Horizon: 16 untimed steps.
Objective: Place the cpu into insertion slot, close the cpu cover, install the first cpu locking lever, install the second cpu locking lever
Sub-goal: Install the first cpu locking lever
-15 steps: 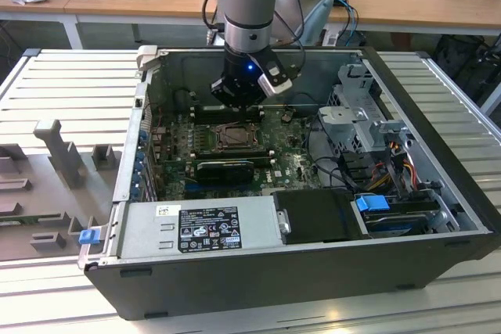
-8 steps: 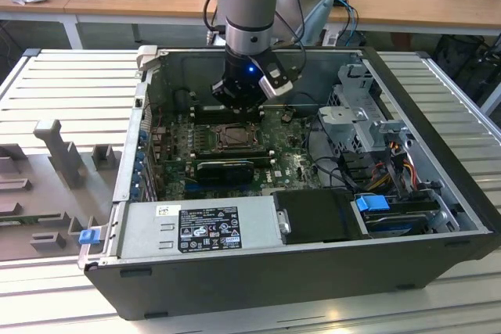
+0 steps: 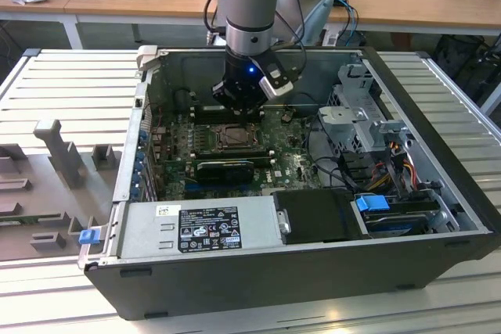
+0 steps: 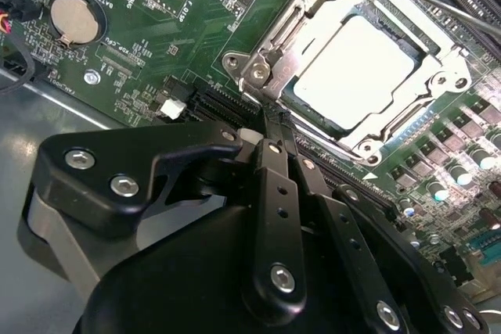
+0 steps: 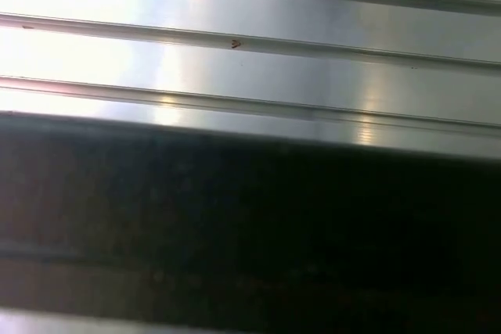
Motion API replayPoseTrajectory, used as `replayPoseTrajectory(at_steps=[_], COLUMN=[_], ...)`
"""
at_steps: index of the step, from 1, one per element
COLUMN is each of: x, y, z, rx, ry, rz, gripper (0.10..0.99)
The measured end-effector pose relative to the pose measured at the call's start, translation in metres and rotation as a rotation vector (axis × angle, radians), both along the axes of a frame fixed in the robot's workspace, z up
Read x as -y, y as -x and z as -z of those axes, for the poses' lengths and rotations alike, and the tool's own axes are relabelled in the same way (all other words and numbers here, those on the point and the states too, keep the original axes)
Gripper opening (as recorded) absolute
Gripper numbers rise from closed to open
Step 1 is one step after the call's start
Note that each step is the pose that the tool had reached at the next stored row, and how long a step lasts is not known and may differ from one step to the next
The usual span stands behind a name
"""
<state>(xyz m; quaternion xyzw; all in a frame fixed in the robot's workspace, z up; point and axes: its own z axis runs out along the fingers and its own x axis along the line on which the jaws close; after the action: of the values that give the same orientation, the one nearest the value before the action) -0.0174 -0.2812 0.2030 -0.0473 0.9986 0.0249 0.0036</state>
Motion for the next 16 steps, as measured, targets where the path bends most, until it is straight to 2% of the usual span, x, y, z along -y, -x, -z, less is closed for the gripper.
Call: replayPoseTrajectory(at_steps=[5, 11, 16], x=[0.0001, 0.0, 0.0], y=[-0.0003, -0.0006, -0.0006], z=[0.0013, 0.0014, -0.0031], rx=[-0.0004, -0.0001, -0.0001], ry=[0.001, -0.006, -0.007], rz=[0.0, 0.0, 0.0], gripper=[0.106, 0.106, 0.106])
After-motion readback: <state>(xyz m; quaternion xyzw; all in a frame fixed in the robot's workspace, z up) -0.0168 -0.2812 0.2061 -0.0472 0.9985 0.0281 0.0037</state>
